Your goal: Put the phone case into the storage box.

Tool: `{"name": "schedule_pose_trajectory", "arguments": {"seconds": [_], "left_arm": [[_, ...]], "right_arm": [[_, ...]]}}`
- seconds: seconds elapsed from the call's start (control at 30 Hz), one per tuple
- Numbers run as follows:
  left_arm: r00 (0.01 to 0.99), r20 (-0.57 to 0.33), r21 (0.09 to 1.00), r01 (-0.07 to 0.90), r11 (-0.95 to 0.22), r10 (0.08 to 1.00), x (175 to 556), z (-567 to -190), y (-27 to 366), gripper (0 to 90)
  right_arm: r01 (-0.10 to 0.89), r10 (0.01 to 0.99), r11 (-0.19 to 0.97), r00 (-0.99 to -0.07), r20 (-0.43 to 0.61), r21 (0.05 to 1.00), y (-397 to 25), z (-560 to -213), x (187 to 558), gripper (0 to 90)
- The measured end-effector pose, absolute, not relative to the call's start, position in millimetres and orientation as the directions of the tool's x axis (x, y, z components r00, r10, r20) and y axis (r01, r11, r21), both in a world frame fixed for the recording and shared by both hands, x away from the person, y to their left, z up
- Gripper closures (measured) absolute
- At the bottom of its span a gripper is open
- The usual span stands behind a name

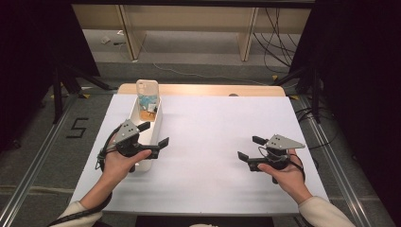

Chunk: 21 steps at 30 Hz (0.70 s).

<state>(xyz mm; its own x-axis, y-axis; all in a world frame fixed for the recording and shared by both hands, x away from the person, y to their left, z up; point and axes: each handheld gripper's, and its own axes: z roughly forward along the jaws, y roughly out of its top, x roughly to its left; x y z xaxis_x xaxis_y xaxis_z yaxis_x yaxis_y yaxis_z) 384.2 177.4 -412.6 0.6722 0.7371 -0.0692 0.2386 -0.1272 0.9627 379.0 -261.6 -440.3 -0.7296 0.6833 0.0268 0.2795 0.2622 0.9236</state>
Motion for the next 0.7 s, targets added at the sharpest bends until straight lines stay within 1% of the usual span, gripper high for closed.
{"name": "schedule_pose_trajectory", "arguments": {"seconds": [0.7], "left_arm": [[0.688, -0.072, 0.961, 0.242, -0.134, 0.722, 377.7, -417.0, 175.5, 6.8]], "right_arm": [[0.275, 0.678, 0.263, -0.735, 0.025, 0.925, -260.3, -439.7, 378.0, 15.1]]}}
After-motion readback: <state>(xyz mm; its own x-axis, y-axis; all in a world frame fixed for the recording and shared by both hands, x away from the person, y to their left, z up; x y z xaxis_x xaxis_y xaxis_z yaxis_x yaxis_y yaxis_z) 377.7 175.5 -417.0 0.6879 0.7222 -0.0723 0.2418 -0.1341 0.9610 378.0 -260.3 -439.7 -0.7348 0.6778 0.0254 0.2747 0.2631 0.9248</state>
